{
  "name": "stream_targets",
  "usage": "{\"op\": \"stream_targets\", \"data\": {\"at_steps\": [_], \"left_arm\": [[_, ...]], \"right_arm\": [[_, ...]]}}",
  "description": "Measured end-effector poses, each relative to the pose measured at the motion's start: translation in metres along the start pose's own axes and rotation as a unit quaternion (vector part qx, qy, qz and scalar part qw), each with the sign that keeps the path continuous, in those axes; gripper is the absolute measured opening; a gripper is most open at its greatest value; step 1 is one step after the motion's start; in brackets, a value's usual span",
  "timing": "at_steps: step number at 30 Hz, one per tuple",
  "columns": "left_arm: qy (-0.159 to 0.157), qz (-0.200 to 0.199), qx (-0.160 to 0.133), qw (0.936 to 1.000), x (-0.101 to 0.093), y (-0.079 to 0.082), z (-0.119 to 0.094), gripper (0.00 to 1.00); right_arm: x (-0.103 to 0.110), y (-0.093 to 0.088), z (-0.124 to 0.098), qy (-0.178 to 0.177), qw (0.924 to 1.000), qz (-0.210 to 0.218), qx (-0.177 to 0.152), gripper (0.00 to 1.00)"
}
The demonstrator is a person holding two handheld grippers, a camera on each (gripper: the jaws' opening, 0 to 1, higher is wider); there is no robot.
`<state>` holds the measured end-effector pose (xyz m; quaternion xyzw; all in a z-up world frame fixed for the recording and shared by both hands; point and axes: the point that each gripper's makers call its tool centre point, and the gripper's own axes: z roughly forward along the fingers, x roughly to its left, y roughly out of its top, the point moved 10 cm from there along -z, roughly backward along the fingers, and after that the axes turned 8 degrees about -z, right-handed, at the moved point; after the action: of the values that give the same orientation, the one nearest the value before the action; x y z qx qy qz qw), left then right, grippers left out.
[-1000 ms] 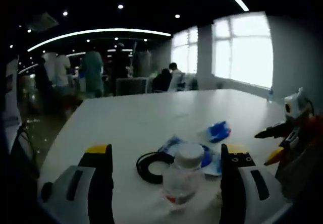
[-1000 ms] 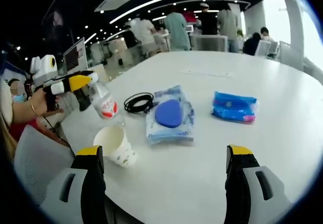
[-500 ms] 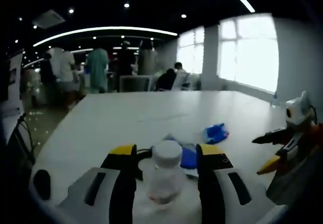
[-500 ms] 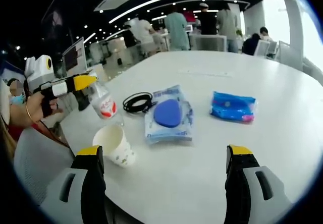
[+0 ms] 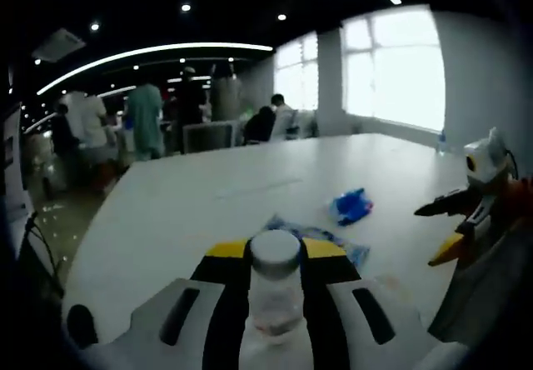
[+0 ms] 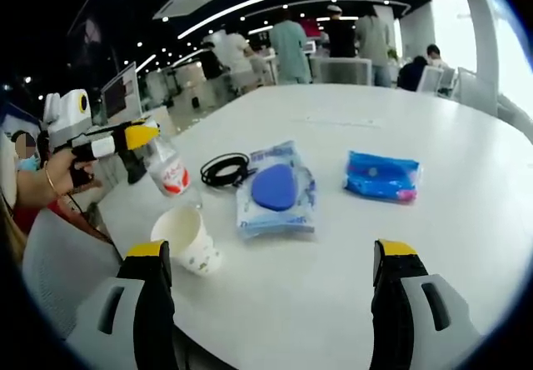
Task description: Arrange the tabletop items into an orderly group along one side of the table until the central work area is clear of visible clutter.
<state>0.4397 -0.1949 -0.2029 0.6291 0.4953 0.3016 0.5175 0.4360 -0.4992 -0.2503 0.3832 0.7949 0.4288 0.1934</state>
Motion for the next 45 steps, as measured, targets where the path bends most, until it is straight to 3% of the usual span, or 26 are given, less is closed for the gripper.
{"op": "stream_targets", "data": {"at_steps": [4, 5, 7, 8, 9, 11, 12, 14, 16, 18, 20, 21, 27, 28, 30, 31, 32, 34, 38, 39, 45], "left_arm": [[-0.016, 0.012, 0.012, 0.9997, 0.003, 0.001, 0.000, 0.20], [-0.041, 0.028, 0.022, 0.9985, 0.003, 0.002, 0.001, 0.20], [-0.044, 0.027, 0.019, 0.9985, 0.008, 0.002, 0.001, 0.20], [-0.071, 0.026, 0.021, 0.9969, 0.007, 0.002, 0.002, 0.20], [-0.062, 0.026, 0.020, 0.9976, 0.011, 0.002, 0.002, 0.20], [-0.111, 0.052, 0.021, 0.9922, 0.010, 0.003, 0.004, 0.20], [-0.106, 0.055, 0.023, 0.9925, 0.012, 0.003, 0.003, 0.20], [-0.149, 0.042, 0.031, 0.9875, 0.015, 0.003, 0.006, 0.20], [-0.159, 0.036, 0.040, 0.9859, 0.023, 0.005, 0.008, 0.20], [-0.183, 0.039, 0.041, 0.9815, 0.026, 0.005, 0.010, 0.20], [-0.222, 0.060, 0.046, 0.9721, 0.026, 0.005, 0.012, 0.20], [-0.218, 0.057, 0.045, 0.9732, 0.028, 0.006, 0.013, 0.20], [-0.301, 0.079, 0.064, 0.9483, 0.038, 0.009, 0.020, 0.20], [-0.306, 0.079, 0.065, 0.9464, 0.038, 0.010, 0.020, 0.20], [-0.339, 0.097, 0.071, 0.9330, 0.041, 0.011, 0.023, 0.20], [-0.346, 0.094, 0.076, 0.9303, 0.041, 0.012, 0.023, 0.20], [-0.364, 0.105, 0.085, 0.9215, 0.041, 0.013, 0.024, 0.20], [-0.375, 0.113, 0.092, 0.9155, 0.042, 0.015, 0.026, 0.20], [-0.416, 0.124, 0.106, 0.8945, 0.042, 0.017, 0.030, 0.20], [-0.420, 0.124, 0.107, 0.8927, 0.043, 0.017, 0.031, 0.20], [-0.468, 0.136, 0.121, 0.8647, 0.046, 0.020, 0.037, 0.20]], "right_arm": [[0.000, 0.000, -0.001, -0.002, 1.0000, 0.001, 0.001, 0.99], [0.000, 0.000, -0.001, -0.002, 1.0000, 0.001, 0.000, 0.99], [-0.001, 0.000, -0.001, -0.003, 1.0000, 0.001, 0.000, 0.99], [-0.001, 0.000, -0.001, -0.003, 1.0000, 0.001, 0.001, 0.99], [-0.001, 0.000, -0.001, -0.003, 1.0000, 0.001, 0.001, 0.99], [0.000, -0.001, 0.000, -0.001, 1.0000, -0.001, 0.003, 0.99], [0.000, -0.001, 0.000, 0.000, 1.0000, -0.002, 0.004, 0.99], [0.000, -0.001, 0.000, 0.000, 1.0000, -0.003, 0.006, 0.99], [-0.001, -0.001, 0.000, 0.001, 1.0000, -0.002, 0.004, 0.99], [-0.001, 0.000, -0.001, 0.001, 1.0000, 0.001, 0.003, 0.99], [-0.002, 0.000, -0.001, 0.000, 1.0000, 0.002, 0.001, 0.99], [-0.002, 0.000, -0.001, 0.000, 1.0000, 0.003, 0.000, 0.99], [0.000, 0.001, -0.001, 0.008, 1.0000, -0.003, -0.003, 0.99], [0.000, 0.001, -0.001, 0.009, 1.0000, -0.003, -0.003, 0.99], [0.000, 0.001, 0.000, 0.011, 0.9999, -0.004, -0.005, 0.99], [0.000, 0.001, 0.000, 0.012, 0.9999, -0.004, -0.005, 0.99], [0.000, 0.001, 0.000, 0.012, 0.9999, -0.004, -0.005, 0.99], [0.000, 0.001, 0.000, 0.013, 0.9999, -0.004, -0.005, 0.99], [-0.001, -0.001, 0.000, 0.010, 0.9999, -0.002, -0.003, 0.99], [-0.001, -0.001, 0.000, 0.010, 0.9999, -0.001, -0.003, 0.99], [-0.002, -0.002, -0.001, 0.005, 1.0000, 0.003, 0.001, 0.99]]}}
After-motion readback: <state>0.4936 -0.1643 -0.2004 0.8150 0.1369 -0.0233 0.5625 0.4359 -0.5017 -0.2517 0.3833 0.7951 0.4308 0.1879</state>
